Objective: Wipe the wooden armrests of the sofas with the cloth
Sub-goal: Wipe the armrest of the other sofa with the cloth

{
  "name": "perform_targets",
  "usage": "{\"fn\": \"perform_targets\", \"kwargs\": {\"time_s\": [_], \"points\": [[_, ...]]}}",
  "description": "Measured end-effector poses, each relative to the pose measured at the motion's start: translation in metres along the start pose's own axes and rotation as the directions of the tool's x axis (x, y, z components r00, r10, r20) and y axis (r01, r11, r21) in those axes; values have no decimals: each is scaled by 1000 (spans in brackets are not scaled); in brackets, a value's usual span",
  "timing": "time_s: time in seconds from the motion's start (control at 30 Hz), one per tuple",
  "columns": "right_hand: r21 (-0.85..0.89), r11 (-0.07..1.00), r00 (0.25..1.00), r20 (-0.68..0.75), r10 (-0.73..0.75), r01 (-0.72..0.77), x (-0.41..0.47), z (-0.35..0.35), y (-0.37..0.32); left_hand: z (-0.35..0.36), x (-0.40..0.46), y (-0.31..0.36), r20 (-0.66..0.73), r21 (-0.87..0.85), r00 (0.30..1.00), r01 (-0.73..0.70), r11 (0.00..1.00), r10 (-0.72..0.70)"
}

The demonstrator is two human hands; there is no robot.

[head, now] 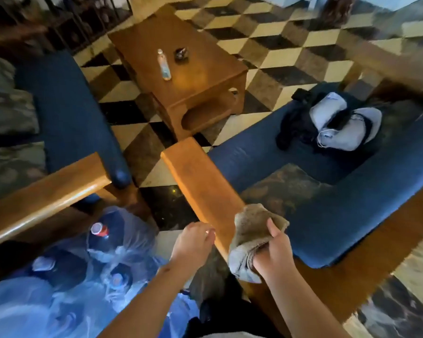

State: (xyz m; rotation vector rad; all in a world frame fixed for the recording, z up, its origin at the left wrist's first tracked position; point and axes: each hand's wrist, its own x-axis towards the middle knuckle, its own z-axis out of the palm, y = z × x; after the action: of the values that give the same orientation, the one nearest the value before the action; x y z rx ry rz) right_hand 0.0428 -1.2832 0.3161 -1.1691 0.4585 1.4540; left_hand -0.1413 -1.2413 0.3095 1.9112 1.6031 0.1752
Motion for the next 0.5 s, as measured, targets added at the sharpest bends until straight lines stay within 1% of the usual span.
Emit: {"fn": "perform_targets", "kwargs": {"time_s": [0.07, 0.17, 0.3, 0.4, 0.5], "points": [[48, 998, 999, -36, -34, 35, 12, 5, -10, 1, 25, 8, 53, 15, 998, -27, 1000, 26], [114, 992, 995, -88, -48, 58, 22, 14, -28, -1, 50, 22, 88, -13, 995, -39, 999, 40], [285, 957, 993, -117, -29, 61, 28, 19, -36, -4, 77, 34, 186, -28, 969, -162, 986, 165], [360, 928, 988, -145, -51, 100, 37, 28, -36, -7, 99, 36, 212, -65, 943, -247, 967, 255], [417, 902, 982, -181, -42, 116, 50, 40, -28, -9, 123, 31, 269, -53, 903, -332, 942, 334]]}}
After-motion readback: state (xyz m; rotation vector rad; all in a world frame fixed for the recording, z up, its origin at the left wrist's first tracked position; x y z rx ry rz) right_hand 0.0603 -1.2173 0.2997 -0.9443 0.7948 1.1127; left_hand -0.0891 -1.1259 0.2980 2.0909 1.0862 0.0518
